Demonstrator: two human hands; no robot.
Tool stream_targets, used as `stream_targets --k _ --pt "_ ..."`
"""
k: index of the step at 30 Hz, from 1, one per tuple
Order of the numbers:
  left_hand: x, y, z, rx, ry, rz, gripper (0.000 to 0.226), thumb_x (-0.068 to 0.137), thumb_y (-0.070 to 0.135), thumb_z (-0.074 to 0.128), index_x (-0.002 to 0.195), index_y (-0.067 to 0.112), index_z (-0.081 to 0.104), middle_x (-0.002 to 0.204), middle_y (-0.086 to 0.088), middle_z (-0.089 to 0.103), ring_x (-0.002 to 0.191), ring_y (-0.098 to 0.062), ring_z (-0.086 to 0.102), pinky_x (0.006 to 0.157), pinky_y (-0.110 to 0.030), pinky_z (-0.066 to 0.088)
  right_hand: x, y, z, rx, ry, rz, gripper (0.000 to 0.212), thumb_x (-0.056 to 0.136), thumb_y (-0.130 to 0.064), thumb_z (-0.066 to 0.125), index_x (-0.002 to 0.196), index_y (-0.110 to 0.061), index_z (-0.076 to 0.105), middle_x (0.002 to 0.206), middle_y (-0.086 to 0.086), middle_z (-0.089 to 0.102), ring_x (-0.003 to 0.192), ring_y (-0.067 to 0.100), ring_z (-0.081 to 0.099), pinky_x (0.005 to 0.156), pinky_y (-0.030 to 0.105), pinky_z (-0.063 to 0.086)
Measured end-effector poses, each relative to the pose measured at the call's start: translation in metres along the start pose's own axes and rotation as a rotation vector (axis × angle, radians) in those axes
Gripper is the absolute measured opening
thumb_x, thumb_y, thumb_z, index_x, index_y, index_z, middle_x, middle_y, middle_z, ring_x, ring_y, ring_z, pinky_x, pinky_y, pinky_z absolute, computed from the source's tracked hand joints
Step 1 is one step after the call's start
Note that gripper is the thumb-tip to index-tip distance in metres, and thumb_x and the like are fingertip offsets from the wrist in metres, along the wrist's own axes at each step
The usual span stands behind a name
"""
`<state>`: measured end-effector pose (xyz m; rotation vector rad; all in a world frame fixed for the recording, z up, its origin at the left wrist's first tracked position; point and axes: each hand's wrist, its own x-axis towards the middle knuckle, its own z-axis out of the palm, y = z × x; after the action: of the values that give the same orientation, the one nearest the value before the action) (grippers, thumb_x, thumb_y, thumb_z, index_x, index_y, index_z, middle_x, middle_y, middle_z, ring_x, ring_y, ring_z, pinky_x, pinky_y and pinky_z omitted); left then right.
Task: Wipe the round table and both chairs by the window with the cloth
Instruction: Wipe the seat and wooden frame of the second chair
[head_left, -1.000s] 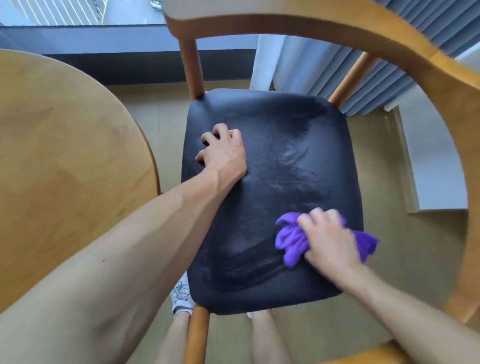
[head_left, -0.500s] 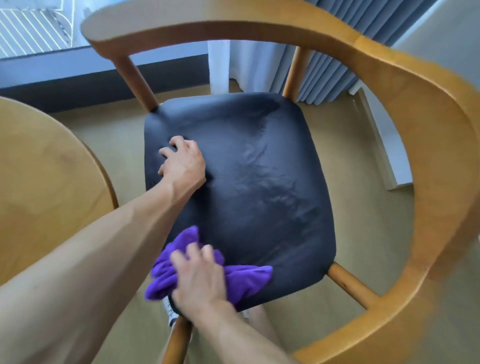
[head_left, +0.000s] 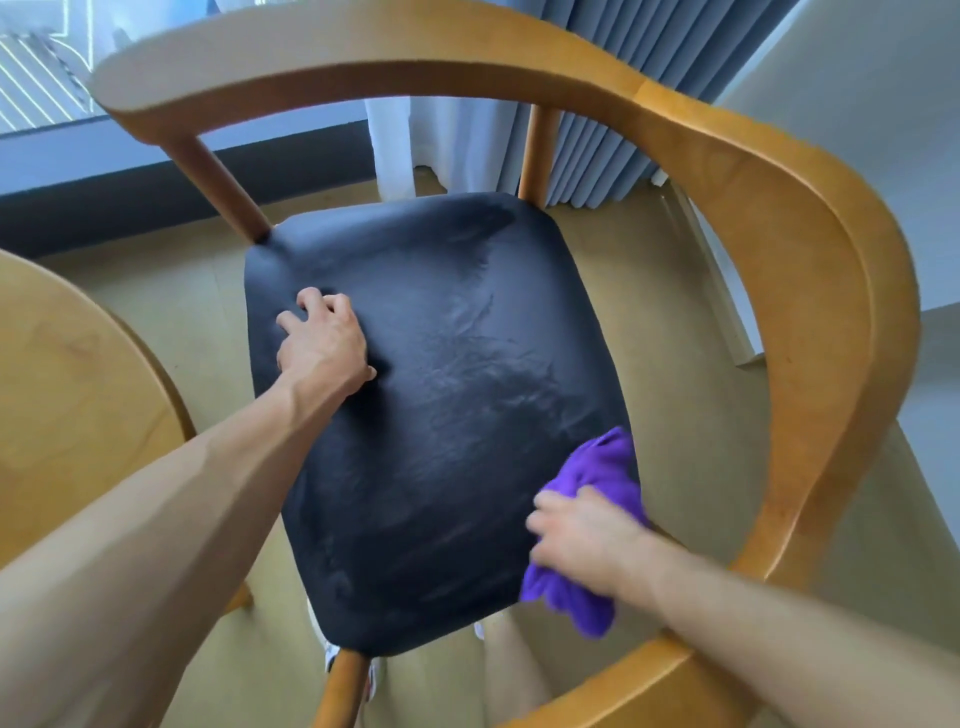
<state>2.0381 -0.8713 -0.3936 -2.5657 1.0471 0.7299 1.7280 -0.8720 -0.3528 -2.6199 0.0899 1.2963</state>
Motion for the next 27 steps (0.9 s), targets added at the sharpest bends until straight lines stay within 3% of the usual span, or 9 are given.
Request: stream_targets --k 2,5,10,14,18,21,24,26,27 --pt "0.0 0.003 0.0 -0.012 -0.013 -0.019 0.1 0.077 0.04 0.083 0.145 0.0 0.022 0.145 -0.019 0.021 0.125 -0.044 0.036 0.086 -0.057 0.054 -0.011 0.048 0.006 0.157 0.033 0.286 0.021 0.097 -0.019 0.046 0.111 -0.023 0.061 0.119 0.004 0.048 0.12 0.028 0.039 0.077 0.039 0.047" --pt "0.0 0.007 -0.001 -0.03 -0.015 -0.037 0.088 0.082 0.027 0.08 0.144 -0.001 0.023 0.145 -0.02 0.02 0.126 -0.045 0.035 0.085 -0.057 0.054 -0.013 0.092 0.007 0.56 0.215 0.775 0.013 0.087 -0.012 0.049 0.092 -0.023 0.054 0.109 0.005 0.047 0.11 0.027 0.045 0.081 0.039 0.047" --pt "0.001 0.009 0.003 0.013 0.005 -0.054 0.081 0.088 0.02 0.074 0.145 -0.002 0.021 0.146 -0.023 0.021 0.127 -0.046 0.035 0.086 -0.055 0.054 0.012 0.063 0.001 1.078 0.438 1.252 0.014 0.077 -0.016 0.054 0.09 -0.021 0.054 0.11 0.008 0.05 0.108 0.035 0.05 0.087 0.04 0.049" --pt "0.003 0.015 0.005 0.006 0.003 -0.077 0.079 0.089 0.017 0.072 0.145 -0.004 0.021 0.145 -0.024 0.021 0.125 -0.046 0.036 0.087 -0.054 0.052 0.037 0.026 -0.037 1.271 0.604 1.155 0.024 0.074 -0.021 0.057 0.098 -0.022 0.056 0.111 0.007 0.054 0.103 0.034 0.057 0.079 0.036 0.05" --pt "0.0 0.014 0.007 -0.047 0.043 -0.075 0.068 0.093 0.013 0.061 0.146 -0.006 0.022 0.144 -0.024 0.026 0.126 -0.048 0.036 0.089 -0.056 0.049 0.088 -0.005 -0.113 1.586 0.839 0.841 0.028 0.076 -0.014 0.058 0.104 -0.015 0.055 0.113 0.009 0.054 0.108 0.034 0.054 0.093 0.04 0.047" --pt "-0.01 0.007 0.005 -0.113 0.038 -0.035 0.072 0.09 0.022 0.065 0.147 0.003 0.025 0.142 -0.021 0.029 0.129 -0.044 0.034 0.095 -0.056 0.045 0.105 0.004 -0.14 1.622 0.956 0.833 0.028 0.078 -0.016 0.062 0.105 -0.016 0.054 0.114 0.007 0.05 0.108 0.033 0.05 0.094 0.036 0.042" --pt "-0.026 0.012 0.008 -0.377 0.243 0.039 0.061 0.089 0.017 0.056 0.147 0.017 0.035 0.147 -0.012 0.033 0.132 -0.039 0.036 0.099 -0.057 0.042 0.096 0.042 -0.124 1.808 0.939 0.783 0.049 0.075 -0.04 0.073 0.115 -0.019 0.056 0.119 0.003 0.055 0.109 0.024 0.056 0.097 0.034 0.047" --pt "-0.039 0.036 0.011 -0.537 0.436 0.224 0.059 0.091 0.024 0.051 0.148 0.025 0.036 0.154 -0.005 0.031 0.135 -0.033 0.038 0.102 -0.054 0.042 0.081 0.059 -0.106 2.06 0.852 0.622 0.058 0.074 -0.057 0.065 0.122 -0.026 0.058 0.124 -0.004 0.059 0.112 0.018 0.059 0.091 0.041 0.056" --pt "-0.046 0.052 0.013 -0.545 0.466 0.326 0.06 0.091 0.033 0.051 0.149 0.03 0.037 0.156 -0.003 0.03 0.137 -0.031 0.037 0.103 -0.051 0.042 0.076 0.064 -0.096 2.145 0.846 0.589 0.051 0.077 -0.058 0.057 0.119 -0.03 0.06 0.122 -0.006 0.061 0.111 0.018 0.06 0.082 0.044 0.06"
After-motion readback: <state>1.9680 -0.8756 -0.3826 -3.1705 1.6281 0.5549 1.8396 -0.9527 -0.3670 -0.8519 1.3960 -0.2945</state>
